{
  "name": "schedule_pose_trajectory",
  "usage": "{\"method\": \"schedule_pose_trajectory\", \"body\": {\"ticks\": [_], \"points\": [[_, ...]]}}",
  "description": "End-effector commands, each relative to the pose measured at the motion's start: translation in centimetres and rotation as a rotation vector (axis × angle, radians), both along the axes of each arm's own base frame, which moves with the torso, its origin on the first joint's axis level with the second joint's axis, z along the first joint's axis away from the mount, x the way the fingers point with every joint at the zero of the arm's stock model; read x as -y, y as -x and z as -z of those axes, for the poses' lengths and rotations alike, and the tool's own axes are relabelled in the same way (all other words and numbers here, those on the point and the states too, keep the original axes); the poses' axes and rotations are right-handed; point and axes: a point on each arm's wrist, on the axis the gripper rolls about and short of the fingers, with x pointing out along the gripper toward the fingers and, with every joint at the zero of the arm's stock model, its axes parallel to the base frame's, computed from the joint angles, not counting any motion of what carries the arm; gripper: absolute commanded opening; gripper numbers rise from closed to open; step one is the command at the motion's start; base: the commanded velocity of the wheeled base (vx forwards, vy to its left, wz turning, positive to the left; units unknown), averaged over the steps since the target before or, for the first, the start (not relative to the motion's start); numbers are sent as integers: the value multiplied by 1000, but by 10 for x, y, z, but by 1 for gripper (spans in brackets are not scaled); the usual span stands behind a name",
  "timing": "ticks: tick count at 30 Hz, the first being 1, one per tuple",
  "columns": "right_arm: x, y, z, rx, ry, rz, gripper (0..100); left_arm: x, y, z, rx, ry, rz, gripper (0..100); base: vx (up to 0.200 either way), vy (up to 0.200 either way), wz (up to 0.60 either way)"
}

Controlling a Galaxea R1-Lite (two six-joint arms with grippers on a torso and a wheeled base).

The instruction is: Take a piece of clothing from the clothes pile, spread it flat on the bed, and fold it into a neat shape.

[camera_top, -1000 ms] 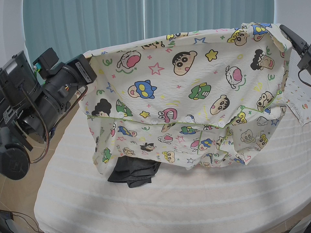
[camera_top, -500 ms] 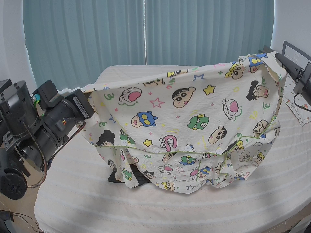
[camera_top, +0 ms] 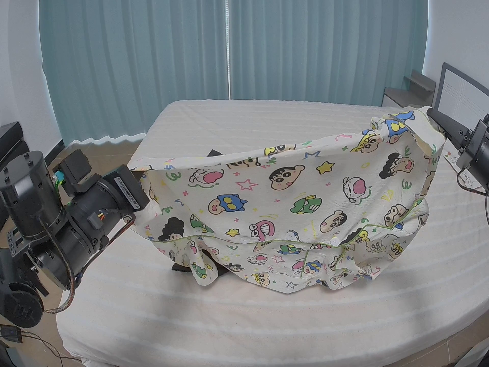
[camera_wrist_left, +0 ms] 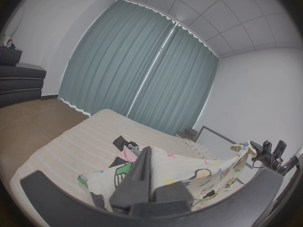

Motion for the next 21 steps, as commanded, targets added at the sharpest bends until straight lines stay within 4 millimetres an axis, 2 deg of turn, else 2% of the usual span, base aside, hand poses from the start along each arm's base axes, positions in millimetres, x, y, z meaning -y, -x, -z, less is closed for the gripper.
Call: {"method": "schedule_pose_trajectory", "body": {"ticks": [1, 6, 13, 21], "points": [[0, 3, -1, 5, -3, -3, 0, -3, 6, -3, 11, 25, 6, 0, 0, 0, 0], [0, 12, -4, 12, -22, -20, 0, -7, 13, -9, 19, 99, 16, 0, 0, 0, 0], [-1, 22, -3, 20, -21, -32, 0, -8, 17, -6, 10, 95, 57, 0, 0, -200, 0], [-1, 22, -1, 12, -23, -23, 0, -7, 18, -5, 5, 94, 65, 0, 0, -200, 0]]}}
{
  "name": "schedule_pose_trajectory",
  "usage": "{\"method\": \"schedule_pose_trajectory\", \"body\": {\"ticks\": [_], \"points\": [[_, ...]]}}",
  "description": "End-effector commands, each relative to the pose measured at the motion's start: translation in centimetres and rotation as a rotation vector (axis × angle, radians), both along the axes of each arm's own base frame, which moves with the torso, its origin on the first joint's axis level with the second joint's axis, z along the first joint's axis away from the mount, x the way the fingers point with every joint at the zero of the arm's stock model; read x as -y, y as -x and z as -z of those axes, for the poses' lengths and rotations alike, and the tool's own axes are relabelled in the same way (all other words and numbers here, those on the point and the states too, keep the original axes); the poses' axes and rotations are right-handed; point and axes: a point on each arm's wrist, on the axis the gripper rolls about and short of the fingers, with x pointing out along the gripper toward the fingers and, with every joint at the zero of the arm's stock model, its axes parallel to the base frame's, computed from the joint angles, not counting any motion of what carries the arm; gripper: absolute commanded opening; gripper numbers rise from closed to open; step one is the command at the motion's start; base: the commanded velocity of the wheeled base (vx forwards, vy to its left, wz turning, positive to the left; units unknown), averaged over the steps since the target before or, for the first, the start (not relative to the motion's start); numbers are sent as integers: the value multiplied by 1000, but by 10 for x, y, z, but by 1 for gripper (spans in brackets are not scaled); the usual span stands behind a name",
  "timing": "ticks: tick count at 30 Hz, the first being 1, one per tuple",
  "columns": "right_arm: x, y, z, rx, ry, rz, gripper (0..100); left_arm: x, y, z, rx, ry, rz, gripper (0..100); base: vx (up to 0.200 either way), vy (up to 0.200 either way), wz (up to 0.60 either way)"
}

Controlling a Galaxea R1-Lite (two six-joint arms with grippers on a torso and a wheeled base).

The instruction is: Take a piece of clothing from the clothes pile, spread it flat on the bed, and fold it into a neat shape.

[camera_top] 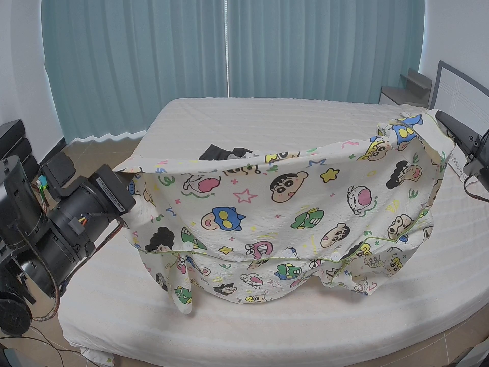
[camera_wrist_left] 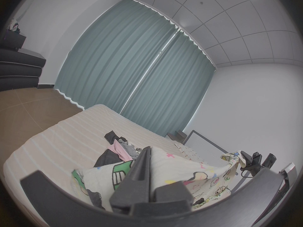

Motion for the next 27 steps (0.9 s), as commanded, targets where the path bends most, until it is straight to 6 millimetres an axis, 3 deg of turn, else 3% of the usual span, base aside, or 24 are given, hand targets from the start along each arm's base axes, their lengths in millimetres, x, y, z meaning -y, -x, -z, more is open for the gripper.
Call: {"method": "schedule_pose_trajectory", "body": {"ticks": [1, 14, 19, 27], "points": [[0, 1, 0, 0, -1, 4, 0, 1, 1, 2, -5, -3, 4, 0, 0, -200, 0], [0, -4, 7, -36, -10, 25, 0, 2, 2, 3, -9, -11, 16, 0, 0, -200, 0], [3, -9, 15, -74, -8, 47, 0, 10, -1, 6, -21, -20, 39, 0, 0, -200, 0], [4, -7, 10, -52, -20, 85, 0, 23, -9, -3, 3, -9, 64, 0, 0, -200, 0]]}}
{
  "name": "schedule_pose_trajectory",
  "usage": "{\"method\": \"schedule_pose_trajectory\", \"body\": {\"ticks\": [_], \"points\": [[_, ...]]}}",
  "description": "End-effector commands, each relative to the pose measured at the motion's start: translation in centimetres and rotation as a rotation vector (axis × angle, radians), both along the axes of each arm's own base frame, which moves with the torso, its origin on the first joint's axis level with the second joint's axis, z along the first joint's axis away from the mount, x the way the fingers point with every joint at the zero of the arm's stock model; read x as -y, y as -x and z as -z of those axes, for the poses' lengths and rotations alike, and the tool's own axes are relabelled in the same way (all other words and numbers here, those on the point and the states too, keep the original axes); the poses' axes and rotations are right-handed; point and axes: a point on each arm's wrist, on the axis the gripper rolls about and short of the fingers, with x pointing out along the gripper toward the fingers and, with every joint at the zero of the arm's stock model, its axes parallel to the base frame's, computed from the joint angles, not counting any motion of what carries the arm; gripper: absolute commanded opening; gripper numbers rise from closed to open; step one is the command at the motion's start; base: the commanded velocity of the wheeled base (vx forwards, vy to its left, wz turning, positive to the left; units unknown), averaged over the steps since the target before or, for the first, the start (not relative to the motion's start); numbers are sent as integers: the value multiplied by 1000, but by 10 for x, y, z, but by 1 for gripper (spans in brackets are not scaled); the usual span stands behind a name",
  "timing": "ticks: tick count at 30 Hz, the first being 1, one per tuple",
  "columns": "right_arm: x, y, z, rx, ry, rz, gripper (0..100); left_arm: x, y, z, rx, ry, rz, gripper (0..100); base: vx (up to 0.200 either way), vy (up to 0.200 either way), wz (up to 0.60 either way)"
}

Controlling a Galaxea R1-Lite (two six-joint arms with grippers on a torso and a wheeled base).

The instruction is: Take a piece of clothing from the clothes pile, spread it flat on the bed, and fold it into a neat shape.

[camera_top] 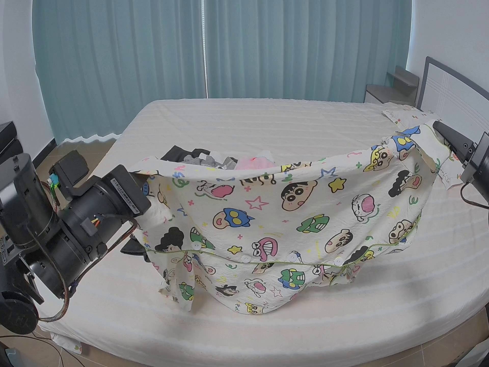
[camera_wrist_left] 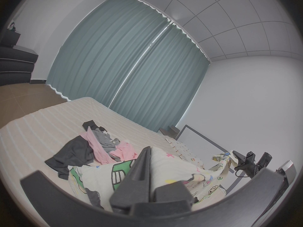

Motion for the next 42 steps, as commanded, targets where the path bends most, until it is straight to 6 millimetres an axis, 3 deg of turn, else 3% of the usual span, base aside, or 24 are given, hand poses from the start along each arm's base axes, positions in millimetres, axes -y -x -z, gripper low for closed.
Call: {"method": "schedule_pose_trajectory", "body": {"ticks": [1, 33, 42], "points": [[0, 0, -2, 11, -1, 4, 0, 6, -4, -1, 2, 2, 12, 0, 0, -200, 0], [1, 8, -11, 53, -7, 16, 0, 8, -1, 5, -15, -20, 19, 0, 0, -200, 0], [2, 15, -14, 73, -9, 14, 0, 8, 2, 6, -11, -16, 20, 0, -67, 0, 0]]}}
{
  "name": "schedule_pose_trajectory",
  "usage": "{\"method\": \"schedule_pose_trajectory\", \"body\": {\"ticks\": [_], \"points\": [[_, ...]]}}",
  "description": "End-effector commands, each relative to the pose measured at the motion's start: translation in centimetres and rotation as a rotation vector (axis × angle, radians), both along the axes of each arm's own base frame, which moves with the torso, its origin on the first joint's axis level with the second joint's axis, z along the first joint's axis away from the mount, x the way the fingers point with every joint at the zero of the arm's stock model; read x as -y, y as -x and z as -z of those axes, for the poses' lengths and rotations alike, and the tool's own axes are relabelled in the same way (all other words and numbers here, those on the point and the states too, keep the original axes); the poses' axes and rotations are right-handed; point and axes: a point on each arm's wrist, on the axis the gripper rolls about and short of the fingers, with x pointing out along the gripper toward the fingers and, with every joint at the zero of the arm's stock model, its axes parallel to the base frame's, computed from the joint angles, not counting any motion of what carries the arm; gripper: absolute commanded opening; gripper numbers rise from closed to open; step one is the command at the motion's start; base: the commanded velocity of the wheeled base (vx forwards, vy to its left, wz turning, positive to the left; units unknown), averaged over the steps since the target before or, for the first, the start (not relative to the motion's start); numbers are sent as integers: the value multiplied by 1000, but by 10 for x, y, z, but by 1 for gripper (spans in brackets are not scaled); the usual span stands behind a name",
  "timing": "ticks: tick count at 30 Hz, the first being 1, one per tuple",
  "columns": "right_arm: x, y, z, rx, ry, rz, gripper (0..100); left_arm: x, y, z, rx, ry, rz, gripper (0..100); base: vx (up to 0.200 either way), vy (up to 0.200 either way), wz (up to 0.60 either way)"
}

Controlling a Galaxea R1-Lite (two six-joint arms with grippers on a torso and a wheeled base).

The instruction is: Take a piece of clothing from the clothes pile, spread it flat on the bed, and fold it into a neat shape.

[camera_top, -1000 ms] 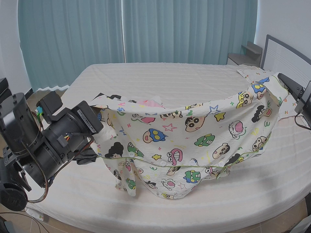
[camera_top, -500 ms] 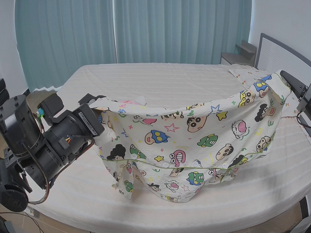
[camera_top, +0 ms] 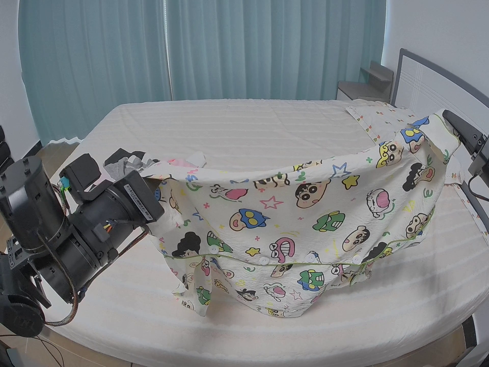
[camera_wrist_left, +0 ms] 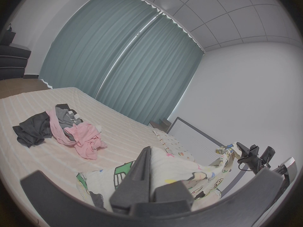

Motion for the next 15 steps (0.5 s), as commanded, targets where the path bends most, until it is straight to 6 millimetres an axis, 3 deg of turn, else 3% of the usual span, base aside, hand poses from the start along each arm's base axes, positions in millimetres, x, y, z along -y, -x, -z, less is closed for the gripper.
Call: {"method": "schedule_pose_trajectory", "body": {"ticks": [1, 12, 15], "points": [[0, 5, -2, 12, -1, -2, 0, 0, 1, 0, 5, 4, 0, 0, -200, 0, 0], [2, 35, -2, 62, 10, -42, 0, -15, 20, -2, 40, 29, 3, 0, -200, 0, 0], [2, 56, -1, 99, 25, -86, 0, -23, 30, -5, 61, 36, 4, 0, -200, 0, 0]]}}
